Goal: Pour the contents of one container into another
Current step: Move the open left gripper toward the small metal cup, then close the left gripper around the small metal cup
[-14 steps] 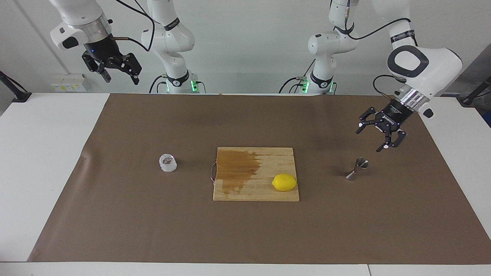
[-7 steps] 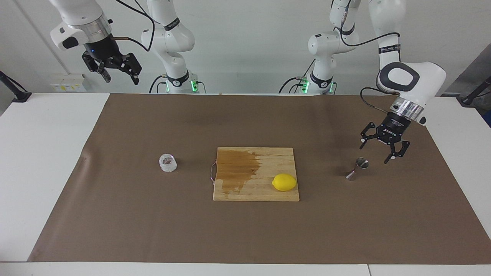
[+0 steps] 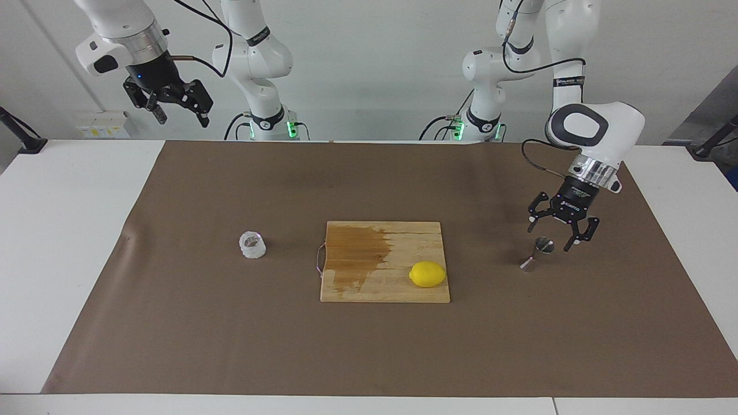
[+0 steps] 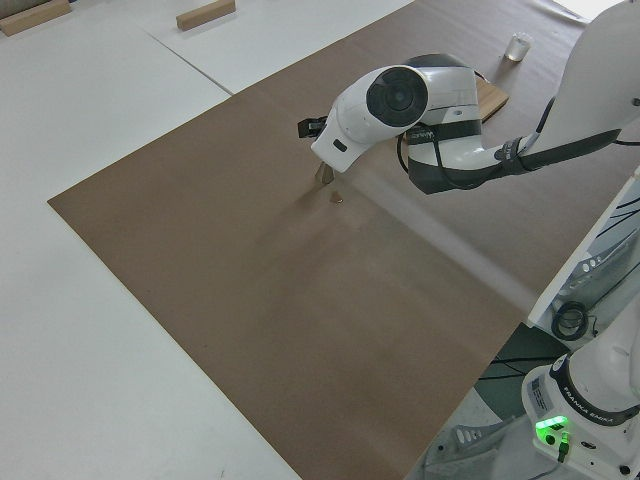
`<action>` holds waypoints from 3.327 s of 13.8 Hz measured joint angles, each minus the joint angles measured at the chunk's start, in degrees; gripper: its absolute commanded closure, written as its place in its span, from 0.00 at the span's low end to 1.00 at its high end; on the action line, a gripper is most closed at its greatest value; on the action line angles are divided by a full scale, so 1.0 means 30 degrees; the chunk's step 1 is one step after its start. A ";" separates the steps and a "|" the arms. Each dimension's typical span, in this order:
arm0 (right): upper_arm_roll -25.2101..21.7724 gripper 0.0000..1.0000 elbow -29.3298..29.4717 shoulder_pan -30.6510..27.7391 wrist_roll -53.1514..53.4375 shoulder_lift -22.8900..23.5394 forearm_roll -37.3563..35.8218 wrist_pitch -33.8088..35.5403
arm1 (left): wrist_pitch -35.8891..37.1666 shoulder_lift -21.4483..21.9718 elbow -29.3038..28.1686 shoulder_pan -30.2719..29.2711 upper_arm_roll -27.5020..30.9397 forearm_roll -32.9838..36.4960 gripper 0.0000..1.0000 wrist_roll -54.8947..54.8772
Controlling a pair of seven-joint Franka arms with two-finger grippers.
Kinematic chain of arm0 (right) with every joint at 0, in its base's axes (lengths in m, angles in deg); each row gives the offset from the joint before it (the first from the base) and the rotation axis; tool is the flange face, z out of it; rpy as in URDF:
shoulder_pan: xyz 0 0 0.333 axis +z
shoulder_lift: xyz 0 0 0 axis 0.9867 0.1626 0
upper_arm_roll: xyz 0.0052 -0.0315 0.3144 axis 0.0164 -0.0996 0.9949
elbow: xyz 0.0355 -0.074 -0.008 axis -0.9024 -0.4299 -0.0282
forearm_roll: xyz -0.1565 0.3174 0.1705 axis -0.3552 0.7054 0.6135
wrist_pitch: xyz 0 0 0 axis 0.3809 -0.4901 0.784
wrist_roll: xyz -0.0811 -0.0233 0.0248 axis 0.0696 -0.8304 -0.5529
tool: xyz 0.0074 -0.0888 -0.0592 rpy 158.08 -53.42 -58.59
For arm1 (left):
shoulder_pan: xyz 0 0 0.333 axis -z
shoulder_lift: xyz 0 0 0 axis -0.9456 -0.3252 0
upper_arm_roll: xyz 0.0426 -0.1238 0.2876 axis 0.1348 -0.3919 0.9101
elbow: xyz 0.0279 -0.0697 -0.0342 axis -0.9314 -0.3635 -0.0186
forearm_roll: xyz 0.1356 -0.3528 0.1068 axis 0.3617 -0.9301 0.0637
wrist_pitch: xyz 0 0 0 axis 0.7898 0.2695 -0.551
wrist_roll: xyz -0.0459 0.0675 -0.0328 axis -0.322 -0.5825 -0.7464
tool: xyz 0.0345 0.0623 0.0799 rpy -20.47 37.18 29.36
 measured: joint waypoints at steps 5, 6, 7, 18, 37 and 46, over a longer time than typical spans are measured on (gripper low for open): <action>0.0000 0.00 0.0000 0.0000 0.0000 0.0000 0.0000 0.0000 | -0.0226 -0.0553 -0.0003 0.0011 0.0009 -0.0001 0.00 -0.0139; 0.0000 0.00 0.0000 0.0000 0.0000 0.0000 0.0000 0.0000 | -0.0226 -0.0553 -0.0003 0.0016 0.0008 -0.0001 0.00 -0.0170; 0.0000 0.00 0.0000 0.0000 0.0000 0.0000 0.0000 0.0000 | -0.0226 -0.0553 -0.0003 0.0031 0.0004 -0.0001 0.00 -0.0221; 0.0000 0.00 0.0000 0.0000 0.0000 0.0000 0.0000 0.0000 | -0.0648 -0.0820 0.0005 0.0355 -0.0032 -0.0001 0.10 -0.0369; 0.0000 0.00 0.0000 0.0000 0.0000 0.0000 0.0000 0.0000 | -0.0923 -0.0837 0.0005 0.0539 -0.0047 -0.0001 0.31 -0.0846; 0.0000 0.00 0.0000 0.0000 0.0000 0.0000 0.0000 0.0000 | -0.0932 -0.0878 0.0004 0.0540 -0.0047 -0.0001 0.36 -0.1028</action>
